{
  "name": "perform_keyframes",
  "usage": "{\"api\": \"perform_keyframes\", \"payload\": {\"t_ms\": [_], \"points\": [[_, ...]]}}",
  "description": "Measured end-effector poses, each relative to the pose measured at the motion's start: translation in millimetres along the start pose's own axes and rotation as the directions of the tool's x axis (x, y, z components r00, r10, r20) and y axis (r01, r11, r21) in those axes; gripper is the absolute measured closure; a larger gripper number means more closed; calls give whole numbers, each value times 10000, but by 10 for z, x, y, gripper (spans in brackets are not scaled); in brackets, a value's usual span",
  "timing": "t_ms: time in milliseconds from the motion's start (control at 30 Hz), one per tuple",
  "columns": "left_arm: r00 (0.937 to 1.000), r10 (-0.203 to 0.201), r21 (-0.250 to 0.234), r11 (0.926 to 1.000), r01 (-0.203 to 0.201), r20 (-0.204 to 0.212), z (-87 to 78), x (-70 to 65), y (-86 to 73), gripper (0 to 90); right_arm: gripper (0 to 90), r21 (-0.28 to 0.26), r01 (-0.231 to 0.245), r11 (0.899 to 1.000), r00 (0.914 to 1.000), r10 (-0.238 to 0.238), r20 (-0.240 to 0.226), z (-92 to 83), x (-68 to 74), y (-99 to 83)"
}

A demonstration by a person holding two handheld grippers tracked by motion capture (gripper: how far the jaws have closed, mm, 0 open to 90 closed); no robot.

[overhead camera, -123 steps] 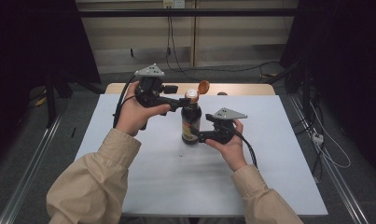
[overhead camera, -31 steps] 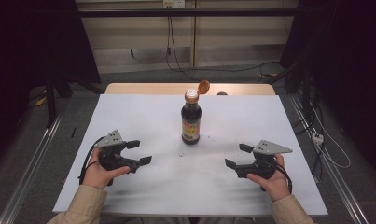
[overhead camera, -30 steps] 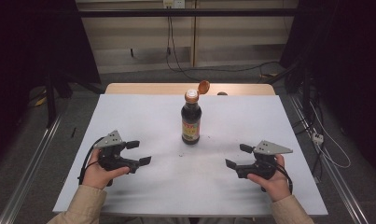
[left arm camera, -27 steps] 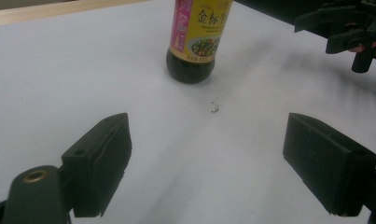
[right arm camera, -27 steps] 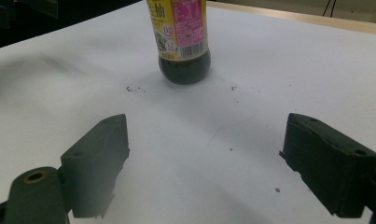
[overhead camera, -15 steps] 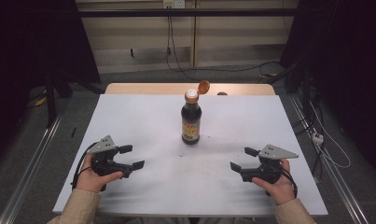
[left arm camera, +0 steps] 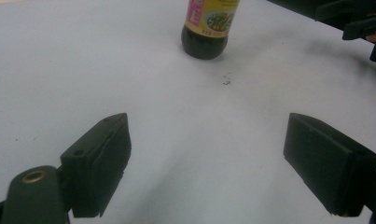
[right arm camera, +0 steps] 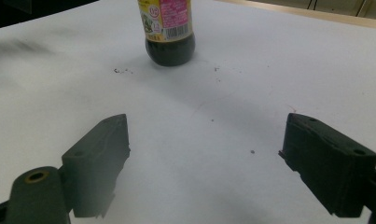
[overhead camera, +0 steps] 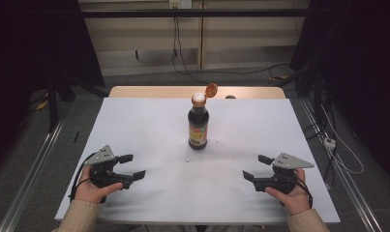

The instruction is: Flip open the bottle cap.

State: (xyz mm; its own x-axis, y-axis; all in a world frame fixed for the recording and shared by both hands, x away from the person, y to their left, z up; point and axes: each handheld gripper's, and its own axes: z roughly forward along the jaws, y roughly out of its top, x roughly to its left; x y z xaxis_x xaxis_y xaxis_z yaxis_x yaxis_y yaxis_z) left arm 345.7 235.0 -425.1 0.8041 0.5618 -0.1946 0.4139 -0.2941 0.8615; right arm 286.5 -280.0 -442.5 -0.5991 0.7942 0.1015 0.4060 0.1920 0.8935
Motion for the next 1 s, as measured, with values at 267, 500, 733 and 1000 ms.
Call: {"api": "perform_keyframes", "payload": {"t_ms": [267, 500, 733, 1000], "points": [[9999, -49, -166, 9999, 47, -89, -60, -5, -36, 149, 147, -16, 66, 10000, 9998, -66, 173, -61, -20, -30], [9998, -39, -185, 9998, 35, -209, -95, -13, -68, 149, 147, 14, 69, 10000, 9997, -69, 229, -92, -17, -67], [9998, 10, -155, 9999, -13, -215, -79, -29, -81, 149, 147, 53, 184, 9998, 9996, -185, 190, -80, 0, -72], [9997, 5, -168, 9999, -9, -237, -77, -22, -89, 149, 147, 72, 221, 9997, 9995, -223, 230, -75, -10, -79]]}}
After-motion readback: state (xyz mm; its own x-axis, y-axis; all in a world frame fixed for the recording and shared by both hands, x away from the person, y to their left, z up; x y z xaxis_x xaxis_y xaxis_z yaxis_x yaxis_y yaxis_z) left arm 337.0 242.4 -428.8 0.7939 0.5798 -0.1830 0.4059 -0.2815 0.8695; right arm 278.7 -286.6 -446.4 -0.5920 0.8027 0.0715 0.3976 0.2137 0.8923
